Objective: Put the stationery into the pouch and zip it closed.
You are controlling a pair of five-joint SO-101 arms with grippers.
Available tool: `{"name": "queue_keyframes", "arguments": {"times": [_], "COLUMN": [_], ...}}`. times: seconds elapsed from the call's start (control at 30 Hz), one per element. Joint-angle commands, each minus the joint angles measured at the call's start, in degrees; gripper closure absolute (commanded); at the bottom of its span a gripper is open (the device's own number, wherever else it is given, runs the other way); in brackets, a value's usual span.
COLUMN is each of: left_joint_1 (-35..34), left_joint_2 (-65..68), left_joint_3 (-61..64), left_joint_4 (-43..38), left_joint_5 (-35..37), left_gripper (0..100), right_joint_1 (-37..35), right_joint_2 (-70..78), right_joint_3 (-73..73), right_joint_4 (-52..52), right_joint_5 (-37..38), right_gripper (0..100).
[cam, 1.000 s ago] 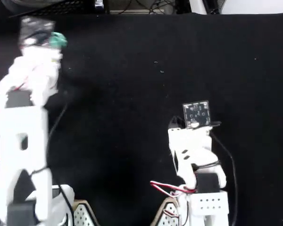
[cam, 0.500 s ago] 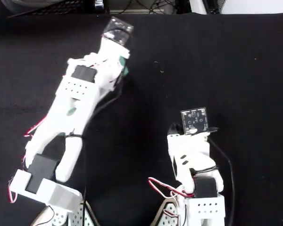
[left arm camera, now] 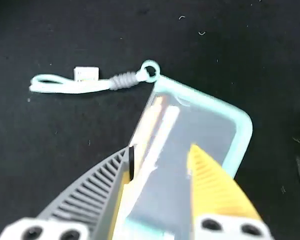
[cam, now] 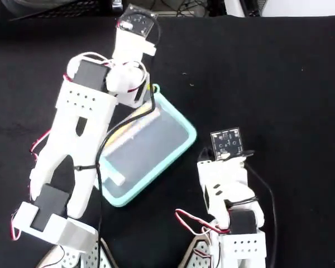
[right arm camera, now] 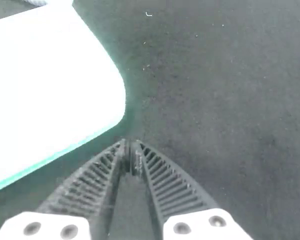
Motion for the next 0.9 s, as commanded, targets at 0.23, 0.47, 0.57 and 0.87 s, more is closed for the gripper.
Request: {"name": "queue_keyframes", "arguments": {"times": [0.23,0.47,0.57,0.87], "left_joint_1": [-16.66,-28.53,-31.60,-39.78], "left_joint_2": [-2.37,-24.70,-37.63,-65.49], "left_joint_3": [6.02,39.69,61.49,95.78], "left_joint_4": [9.93,-6.86,-17.49,-30.33], "left_joint_5": [0.70,0.35,0.26,-11.34], "left_gripper": [97,97,97,97], "right_joint_1": [0.35,0.26,0.26,-8.35], "right_joint_2": [-3.82,-3.91,-3.91,-4.00], "right_joint_3": [-0.13,-0.13,-0.13,-0.13], "right_joint_4": [0.18,0.18,0.18,0.18], "right_joint_5": [0.26,0.26,0.26,0.62], "right_gripper": [98.5,98.5,98.5,98.4]}}
